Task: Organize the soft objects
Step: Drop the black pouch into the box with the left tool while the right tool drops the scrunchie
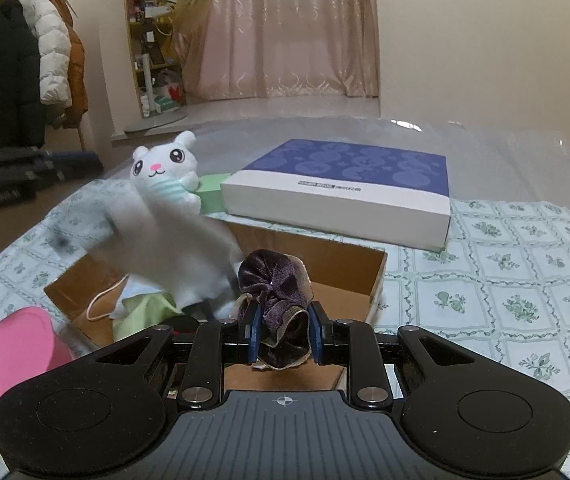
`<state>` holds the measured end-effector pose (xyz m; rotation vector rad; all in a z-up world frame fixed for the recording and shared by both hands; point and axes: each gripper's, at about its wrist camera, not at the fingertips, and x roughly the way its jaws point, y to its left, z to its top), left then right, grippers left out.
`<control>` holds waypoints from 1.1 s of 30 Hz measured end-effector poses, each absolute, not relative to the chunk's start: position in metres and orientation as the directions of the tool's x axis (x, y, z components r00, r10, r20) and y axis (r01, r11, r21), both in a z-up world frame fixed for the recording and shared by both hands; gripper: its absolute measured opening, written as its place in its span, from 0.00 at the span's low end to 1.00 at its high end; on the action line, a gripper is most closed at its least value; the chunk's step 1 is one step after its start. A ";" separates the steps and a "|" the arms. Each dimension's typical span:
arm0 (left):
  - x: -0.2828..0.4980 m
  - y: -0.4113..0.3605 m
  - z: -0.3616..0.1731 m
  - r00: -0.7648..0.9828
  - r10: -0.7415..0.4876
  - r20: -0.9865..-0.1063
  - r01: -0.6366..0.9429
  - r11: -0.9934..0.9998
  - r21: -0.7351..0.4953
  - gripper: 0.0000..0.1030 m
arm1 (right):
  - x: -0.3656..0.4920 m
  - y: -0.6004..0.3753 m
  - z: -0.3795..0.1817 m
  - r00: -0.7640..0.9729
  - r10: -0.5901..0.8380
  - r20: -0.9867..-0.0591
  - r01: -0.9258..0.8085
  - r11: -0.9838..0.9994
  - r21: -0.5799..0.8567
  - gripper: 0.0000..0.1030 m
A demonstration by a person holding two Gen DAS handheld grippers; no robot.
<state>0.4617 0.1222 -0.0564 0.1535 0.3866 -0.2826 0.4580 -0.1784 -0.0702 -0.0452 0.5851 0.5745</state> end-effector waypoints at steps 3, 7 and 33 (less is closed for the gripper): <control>0.465 0.134 -0.072 0.873 -0.197 -0.446 0.259 0.963 0.080 0.27 | 0.460 -0.176 -0.074 0.676 0.498 -0.543 -0.523 0.843 0.121 0.24; 0.459 0.146 -0.081 0.865 -0.171 -0.471 0.223 0.973 0.056 0.27 | 0.462 -0.172 -0.077 0.666 0.505 -0.549 -0.532 0.837 0.126 0.24; 0.404 0.170 -0.073 0.814 -0.110 -0.571 0.121 0.992 -0.019 0.32 | 0.465 -0.151 -0.049 0.695 0.569 -0.440 -0.512 0.821 0.254 0.69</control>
